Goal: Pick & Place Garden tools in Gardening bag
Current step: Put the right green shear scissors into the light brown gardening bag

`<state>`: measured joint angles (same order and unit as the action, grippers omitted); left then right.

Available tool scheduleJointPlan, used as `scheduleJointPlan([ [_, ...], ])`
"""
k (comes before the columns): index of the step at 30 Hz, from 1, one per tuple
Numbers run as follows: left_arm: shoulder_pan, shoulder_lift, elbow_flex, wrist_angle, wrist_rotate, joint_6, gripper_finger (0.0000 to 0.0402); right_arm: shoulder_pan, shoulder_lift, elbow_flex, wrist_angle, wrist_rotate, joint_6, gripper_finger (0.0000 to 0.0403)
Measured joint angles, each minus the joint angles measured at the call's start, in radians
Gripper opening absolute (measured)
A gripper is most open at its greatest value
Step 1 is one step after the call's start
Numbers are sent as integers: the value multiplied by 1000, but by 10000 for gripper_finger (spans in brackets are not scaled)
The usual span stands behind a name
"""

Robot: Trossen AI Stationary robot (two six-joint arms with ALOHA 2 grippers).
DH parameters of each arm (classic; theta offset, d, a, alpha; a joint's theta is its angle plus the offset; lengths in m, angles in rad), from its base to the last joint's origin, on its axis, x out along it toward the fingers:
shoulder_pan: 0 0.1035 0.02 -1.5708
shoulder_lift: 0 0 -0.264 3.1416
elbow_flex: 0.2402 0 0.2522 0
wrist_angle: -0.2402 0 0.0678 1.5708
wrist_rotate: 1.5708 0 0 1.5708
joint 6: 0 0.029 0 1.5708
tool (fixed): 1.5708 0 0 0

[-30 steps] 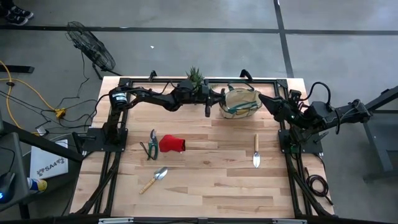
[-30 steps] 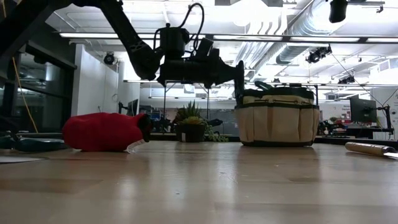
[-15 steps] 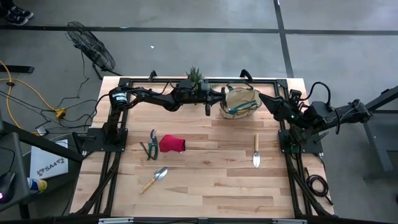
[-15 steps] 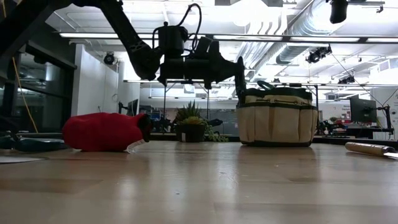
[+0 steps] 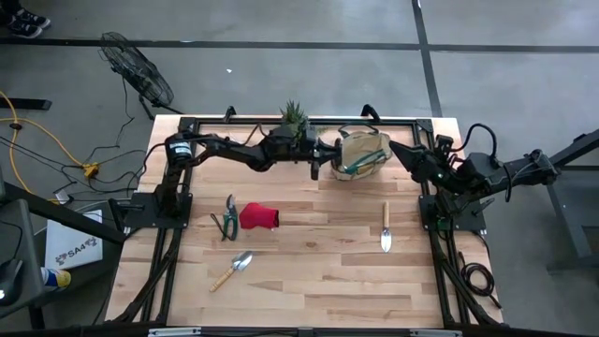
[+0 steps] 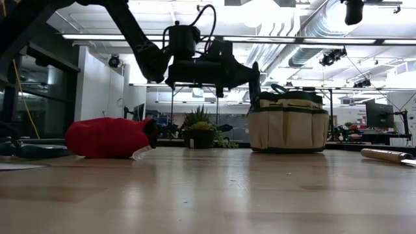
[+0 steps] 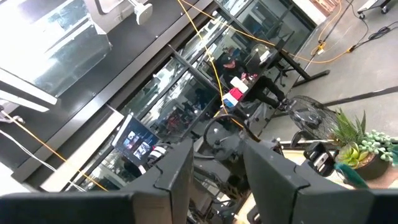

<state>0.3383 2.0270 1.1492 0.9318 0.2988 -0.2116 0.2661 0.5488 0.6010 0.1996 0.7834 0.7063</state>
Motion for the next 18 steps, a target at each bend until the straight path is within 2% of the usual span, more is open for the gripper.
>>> scheduleJointPlan([
  [13,-25,1,0,-62,-225,87,38,0,0,0,-11,0,4,135],
  [18,-25,1,0,-61,-235,111,38,0,0,0,-10,0,4,135],
])
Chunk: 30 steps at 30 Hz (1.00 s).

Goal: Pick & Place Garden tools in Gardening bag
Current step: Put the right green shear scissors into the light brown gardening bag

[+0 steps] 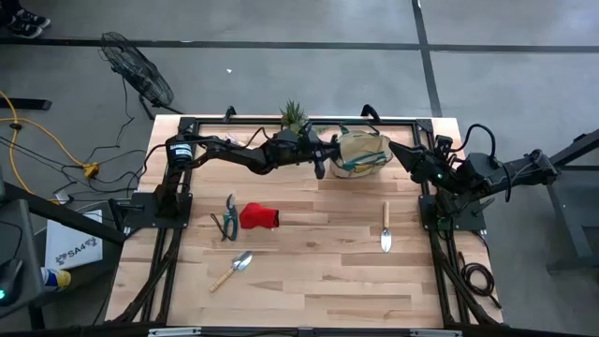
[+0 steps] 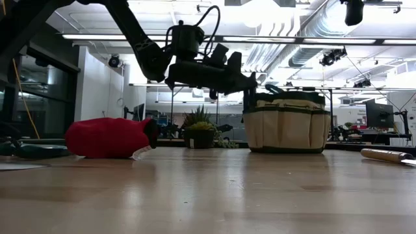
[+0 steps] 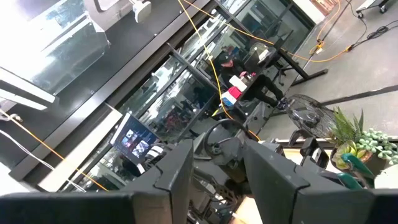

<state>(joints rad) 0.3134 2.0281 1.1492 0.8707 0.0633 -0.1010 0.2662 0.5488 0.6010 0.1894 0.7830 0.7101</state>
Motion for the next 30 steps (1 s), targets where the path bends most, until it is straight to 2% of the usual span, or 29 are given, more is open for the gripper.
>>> scheduleJointPlan([
  [8,0,0,0,0,159,20,38,0,0,0,0,0,0,135],
  [17,0,0,0,-8,109,26,38,0,0,0,0,0,0,135],
  [24,0,0,0,-8,105,26,92,0,0,0,0,0,0,135],
  [30,0,0,0,-8,105,26,103,0,0,0,0,0,0,135],
])
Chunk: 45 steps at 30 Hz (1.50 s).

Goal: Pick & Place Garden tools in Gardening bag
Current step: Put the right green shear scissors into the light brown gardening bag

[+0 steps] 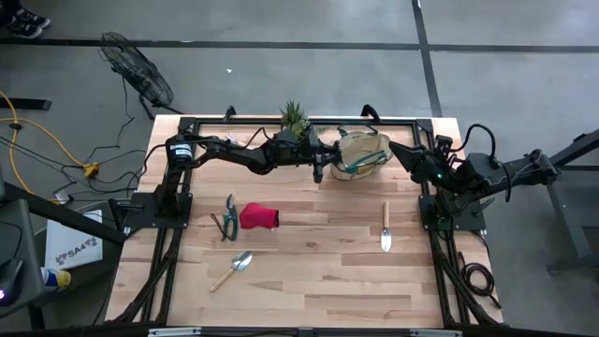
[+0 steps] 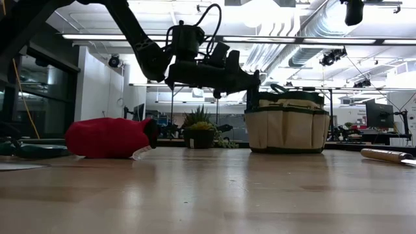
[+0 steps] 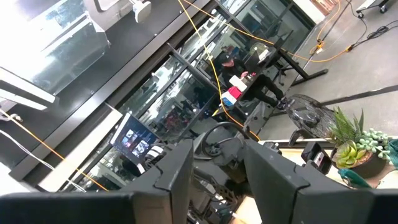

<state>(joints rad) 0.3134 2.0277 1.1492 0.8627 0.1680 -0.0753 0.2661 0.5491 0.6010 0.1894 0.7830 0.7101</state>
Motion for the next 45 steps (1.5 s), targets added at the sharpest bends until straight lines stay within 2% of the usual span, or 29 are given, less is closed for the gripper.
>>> scheduleJointPlan([
  [21,0,-1,0,17,11,-10,109,0,0,0,0,-3,-5,135],
  [25,0,-1,0,16,9,-8,141,0,0,0,0,-4,-6,135],
  [31,0,-1,0,17,9,-8,236,0,0,0,0,-5,-7,135],
  [35,0,-1,0,24,9,-8,283,0,0,0,0,-7,-7,135],
  [39,0,-1,0,19,24,-8,300,0,0,0,0,-7,-7,135],
  [45,0,-13,0,-48,55,3,297,0,0,0,0,-7,-7,135],
])
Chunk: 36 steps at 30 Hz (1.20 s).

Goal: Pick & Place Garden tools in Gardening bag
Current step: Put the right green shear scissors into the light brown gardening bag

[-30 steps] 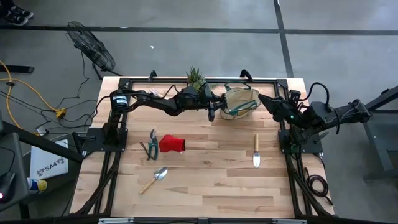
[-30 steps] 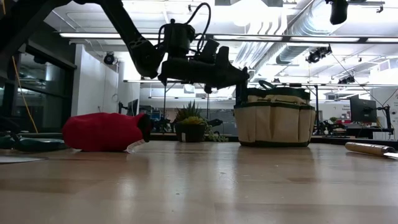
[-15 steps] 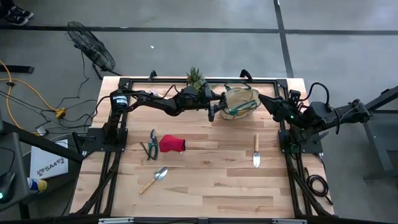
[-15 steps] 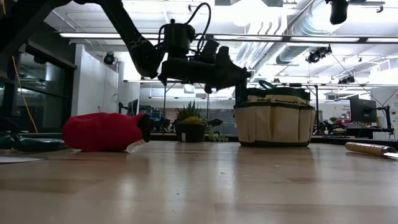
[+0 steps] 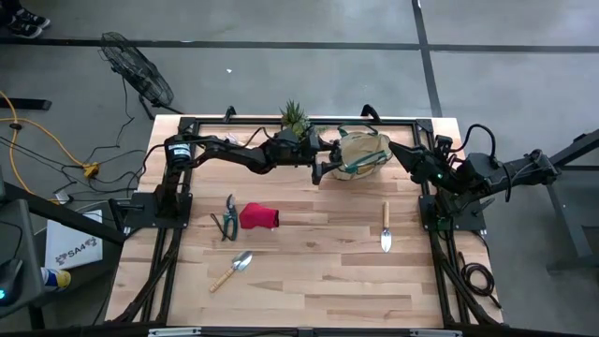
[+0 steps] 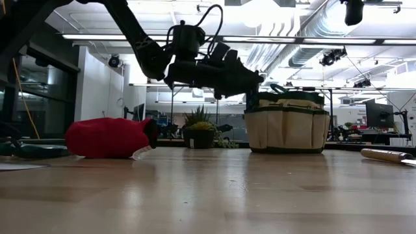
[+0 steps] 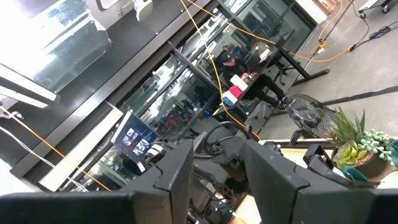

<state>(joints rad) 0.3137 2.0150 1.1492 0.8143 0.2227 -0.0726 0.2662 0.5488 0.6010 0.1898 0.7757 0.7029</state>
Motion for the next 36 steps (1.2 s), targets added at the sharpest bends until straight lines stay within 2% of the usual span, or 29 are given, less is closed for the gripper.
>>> scheduleJointPlan([
  [6,0,-64,0,-84,-19,73,294,0,0,0,-1,3,0,135],
  [16,0,-107,-1,-250,-11,68,293,0,0,0,-10,7,-26,135],
  [27,0,-209,0,-338,-47,143,293,0,0,0,-5,8,-80,135],
  [36,0,-226,0,-340,-46,120,290,0,0,0,2,11,-105,135],
])
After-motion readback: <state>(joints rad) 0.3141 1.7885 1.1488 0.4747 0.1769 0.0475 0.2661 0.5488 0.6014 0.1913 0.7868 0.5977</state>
